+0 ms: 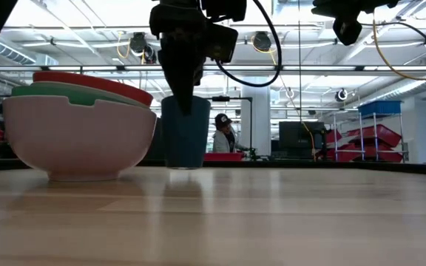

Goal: Nest bowls inside each other
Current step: Move the blue cup to the middle of the table

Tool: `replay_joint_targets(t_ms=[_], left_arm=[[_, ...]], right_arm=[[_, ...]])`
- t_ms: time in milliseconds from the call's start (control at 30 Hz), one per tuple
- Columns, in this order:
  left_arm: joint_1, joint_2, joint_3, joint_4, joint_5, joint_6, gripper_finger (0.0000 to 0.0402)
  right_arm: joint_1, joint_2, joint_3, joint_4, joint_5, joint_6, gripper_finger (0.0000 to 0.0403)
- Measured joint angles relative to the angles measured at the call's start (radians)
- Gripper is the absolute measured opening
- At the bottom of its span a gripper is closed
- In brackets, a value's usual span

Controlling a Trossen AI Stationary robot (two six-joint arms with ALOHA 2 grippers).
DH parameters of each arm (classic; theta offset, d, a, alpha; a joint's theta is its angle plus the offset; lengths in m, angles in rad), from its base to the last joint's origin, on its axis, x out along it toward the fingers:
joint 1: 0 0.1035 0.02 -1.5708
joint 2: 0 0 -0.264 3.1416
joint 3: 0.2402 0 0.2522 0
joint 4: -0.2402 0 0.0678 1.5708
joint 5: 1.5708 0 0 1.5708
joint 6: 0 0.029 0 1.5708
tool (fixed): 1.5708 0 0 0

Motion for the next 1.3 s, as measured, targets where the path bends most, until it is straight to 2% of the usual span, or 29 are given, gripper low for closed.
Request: replay_joint_targets(t_ms=[300,1300], left_arm=[[-0.012,0.0,0.0,0.008,0.001,-0.022,0.0],[-0.013,0.0,0.0,0.008,0.103,-0.047,0.0002]], right_arm=[[0.0,0.0,0.0,0.001,0.0,-0.005,0.005],[0.0,0.0,0.0,0.003,0.0,-0.023,0.005]])
